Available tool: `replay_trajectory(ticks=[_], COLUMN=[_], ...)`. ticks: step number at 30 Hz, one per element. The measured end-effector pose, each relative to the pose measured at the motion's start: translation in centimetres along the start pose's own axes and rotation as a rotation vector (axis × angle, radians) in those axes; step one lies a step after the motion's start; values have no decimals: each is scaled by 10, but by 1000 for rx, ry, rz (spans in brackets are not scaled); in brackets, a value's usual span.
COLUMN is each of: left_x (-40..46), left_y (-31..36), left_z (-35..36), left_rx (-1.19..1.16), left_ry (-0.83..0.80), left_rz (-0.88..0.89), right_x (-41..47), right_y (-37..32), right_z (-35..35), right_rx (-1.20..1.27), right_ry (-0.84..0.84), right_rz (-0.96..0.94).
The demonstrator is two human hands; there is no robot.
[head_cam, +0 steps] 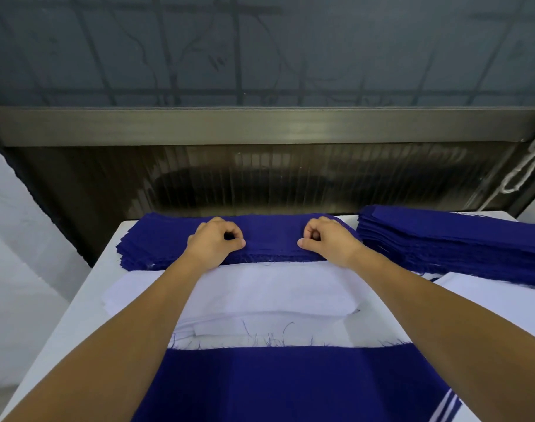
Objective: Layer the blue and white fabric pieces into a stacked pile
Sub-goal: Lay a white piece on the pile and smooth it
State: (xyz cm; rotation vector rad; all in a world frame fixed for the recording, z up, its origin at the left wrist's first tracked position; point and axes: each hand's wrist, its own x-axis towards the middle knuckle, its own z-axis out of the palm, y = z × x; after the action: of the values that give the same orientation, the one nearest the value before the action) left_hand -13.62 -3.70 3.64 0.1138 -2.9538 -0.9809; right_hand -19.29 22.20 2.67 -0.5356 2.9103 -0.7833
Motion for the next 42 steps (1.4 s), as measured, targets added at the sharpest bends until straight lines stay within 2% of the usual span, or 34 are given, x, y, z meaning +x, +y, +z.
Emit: replay_trajectory(ticks=[4,10,15,22,27,34,38,42], left_x=[4,10,11,13,14,15,11,5], left_y=[1,1,2,3,3,6,5,-9], left_z=[-3,-4,-3,3,3,8,5,-4], left_rx=[-27,-75,-85,44,93,303,355,313], left_ry=[-44,-91,-113,-46,1,124,101,84], left_rz=[-24,-74,-101,-108,-40,27,78,51], right_x=[-1,2,7,15,16,7,6,5], right_y=[-4,-8,-5,-6,-8,-11,-9,-8], right_z=[3,1,-1,-7,-6,6,7,7], right_rx=[-69,-217,-188,-172,-212,-165,-170,-127], right_ry=[40,12,-21,-61,-66,1,76,67], right_rz=[-17,-56,-7,19,23,-7,-27,-11])
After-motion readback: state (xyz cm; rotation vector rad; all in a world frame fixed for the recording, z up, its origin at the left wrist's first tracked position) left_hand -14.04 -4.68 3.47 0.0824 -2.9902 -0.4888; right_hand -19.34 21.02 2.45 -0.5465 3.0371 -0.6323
